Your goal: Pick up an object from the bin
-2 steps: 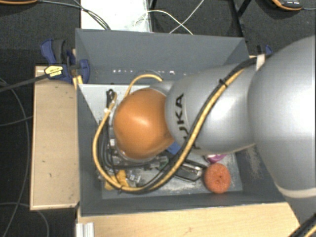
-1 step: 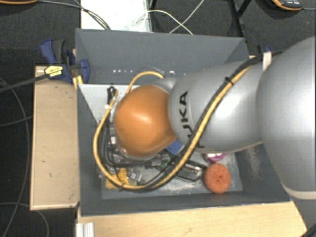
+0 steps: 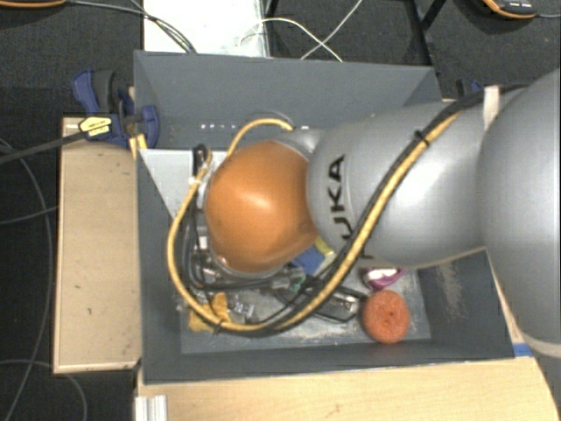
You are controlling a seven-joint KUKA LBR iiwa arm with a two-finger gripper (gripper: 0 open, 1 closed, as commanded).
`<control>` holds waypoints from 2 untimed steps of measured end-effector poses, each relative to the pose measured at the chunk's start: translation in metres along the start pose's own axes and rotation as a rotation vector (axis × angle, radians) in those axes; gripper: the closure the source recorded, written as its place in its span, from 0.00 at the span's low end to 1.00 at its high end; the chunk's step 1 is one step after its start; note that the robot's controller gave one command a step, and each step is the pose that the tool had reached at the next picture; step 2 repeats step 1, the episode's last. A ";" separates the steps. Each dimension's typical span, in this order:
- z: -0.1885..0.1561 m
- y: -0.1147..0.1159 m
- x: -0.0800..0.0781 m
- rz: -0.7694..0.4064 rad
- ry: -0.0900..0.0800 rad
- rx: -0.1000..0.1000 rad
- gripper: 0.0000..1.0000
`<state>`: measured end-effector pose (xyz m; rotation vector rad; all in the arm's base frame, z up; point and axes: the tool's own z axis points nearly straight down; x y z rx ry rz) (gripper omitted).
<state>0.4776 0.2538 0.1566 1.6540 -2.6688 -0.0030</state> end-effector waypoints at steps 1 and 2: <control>-0.017 -0.001 -0.001 0.001 -0.004 0.003 1.00; -0.017 -0.001 -0.001 0.001 -0.004 0.003 1.00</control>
Offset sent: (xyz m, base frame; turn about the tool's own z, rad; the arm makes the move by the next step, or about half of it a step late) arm 0.0002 0.0001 0.0159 0.0000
